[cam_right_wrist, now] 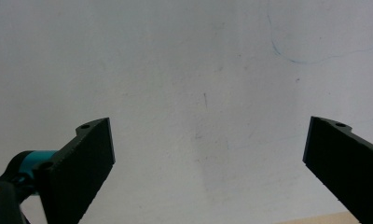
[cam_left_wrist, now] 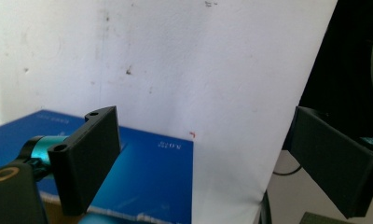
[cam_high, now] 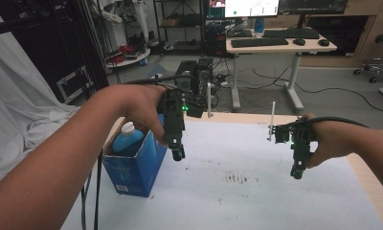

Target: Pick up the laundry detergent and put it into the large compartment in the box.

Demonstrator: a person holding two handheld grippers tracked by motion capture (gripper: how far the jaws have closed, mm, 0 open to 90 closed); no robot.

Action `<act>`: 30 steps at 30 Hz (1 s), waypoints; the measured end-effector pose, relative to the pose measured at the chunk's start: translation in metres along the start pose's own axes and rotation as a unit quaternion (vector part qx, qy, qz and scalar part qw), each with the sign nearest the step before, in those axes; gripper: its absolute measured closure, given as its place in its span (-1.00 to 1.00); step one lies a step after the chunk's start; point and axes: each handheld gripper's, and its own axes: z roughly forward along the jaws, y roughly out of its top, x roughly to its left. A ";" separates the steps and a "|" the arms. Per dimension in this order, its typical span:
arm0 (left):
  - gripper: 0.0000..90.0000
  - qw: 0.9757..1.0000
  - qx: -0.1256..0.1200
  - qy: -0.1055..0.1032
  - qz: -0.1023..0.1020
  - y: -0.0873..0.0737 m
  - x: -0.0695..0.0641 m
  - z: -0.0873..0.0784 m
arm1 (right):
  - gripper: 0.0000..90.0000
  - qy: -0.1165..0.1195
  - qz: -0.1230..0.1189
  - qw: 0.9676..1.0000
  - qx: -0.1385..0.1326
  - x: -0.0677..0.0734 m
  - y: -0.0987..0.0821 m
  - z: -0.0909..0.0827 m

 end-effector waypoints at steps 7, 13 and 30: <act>-0.79 1.000 0.015 -0.001 0.020 0.012 0.009 0.027 | -0.98 0.007 0.003 1.000 0.003 0.003 0.000 -0.002; -0.79 1.000 0.012 0.006 0.026 0.020 0.021 0.036 | -0.98 0.009 0.006 1.000 -0.006 0.001 -0.004 -0.007; -0.79 1.000 0.011 0.011 0.017 0.022 0.033 0.038 | -0.98 0.006 -0.002 1.000 -0.002 0.004 -0.006 -0.008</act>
